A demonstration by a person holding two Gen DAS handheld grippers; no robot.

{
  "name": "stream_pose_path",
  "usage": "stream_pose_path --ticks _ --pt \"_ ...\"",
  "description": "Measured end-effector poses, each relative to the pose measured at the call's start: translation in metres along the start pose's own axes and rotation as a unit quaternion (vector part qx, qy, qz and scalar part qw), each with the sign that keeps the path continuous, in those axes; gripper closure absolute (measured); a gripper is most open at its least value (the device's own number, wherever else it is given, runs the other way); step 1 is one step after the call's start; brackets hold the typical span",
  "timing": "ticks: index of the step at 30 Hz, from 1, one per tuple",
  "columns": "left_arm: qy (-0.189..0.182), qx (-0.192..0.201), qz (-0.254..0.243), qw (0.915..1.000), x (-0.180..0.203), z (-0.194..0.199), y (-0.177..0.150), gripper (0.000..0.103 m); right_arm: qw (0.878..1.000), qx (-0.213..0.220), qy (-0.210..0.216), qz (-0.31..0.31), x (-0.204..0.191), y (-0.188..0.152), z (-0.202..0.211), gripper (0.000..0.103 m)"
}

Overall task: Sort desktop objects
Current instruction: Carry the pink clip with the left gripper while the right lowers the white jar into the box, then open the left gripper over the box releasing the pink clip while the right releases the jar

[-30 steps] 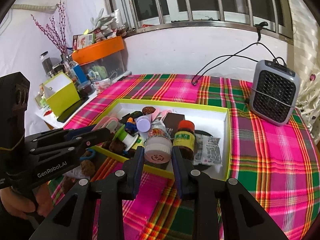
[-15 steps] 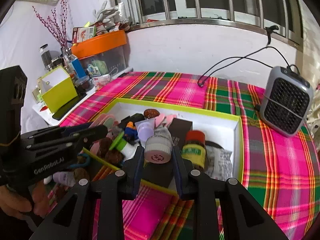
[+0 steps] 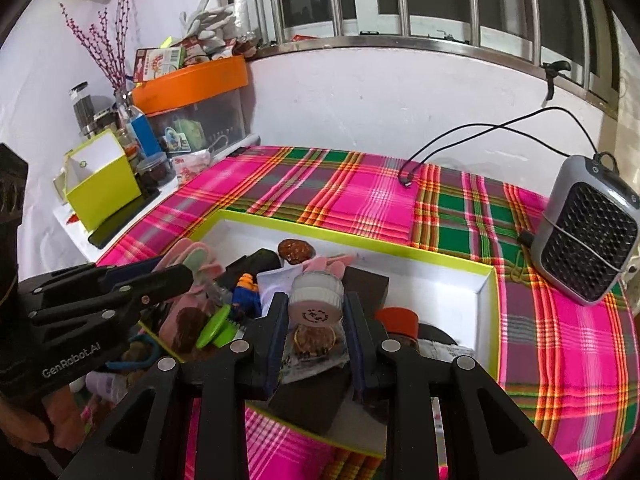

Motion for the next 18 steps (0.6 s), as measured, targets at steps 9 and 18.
stream_pose_path --ticks 9,18 --pt "0.005 -0.005 0.004 1.0 -0.005 -0.006 0.0 0.079 1.0 -0.014 0.01 -0.005 0.002 -0.001 -0.015 0.073" --pt "0.012 -0.01 0.007 0.9999 -0.009 -0.011 -0.002 0.079 1.0 0.008 0.003 0.001 -0.002 0.0 0.001 0.073"
Point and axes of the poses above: each gripper's, at about its wrist camera, not at the fingertips, and z roughly against the way its jaws point, x to its right, y to its top, the point moved 7 cm from there along -z, roughly the way its jaws point, and after that the axes turned 14 degrees about z, right-handed, at the moved point
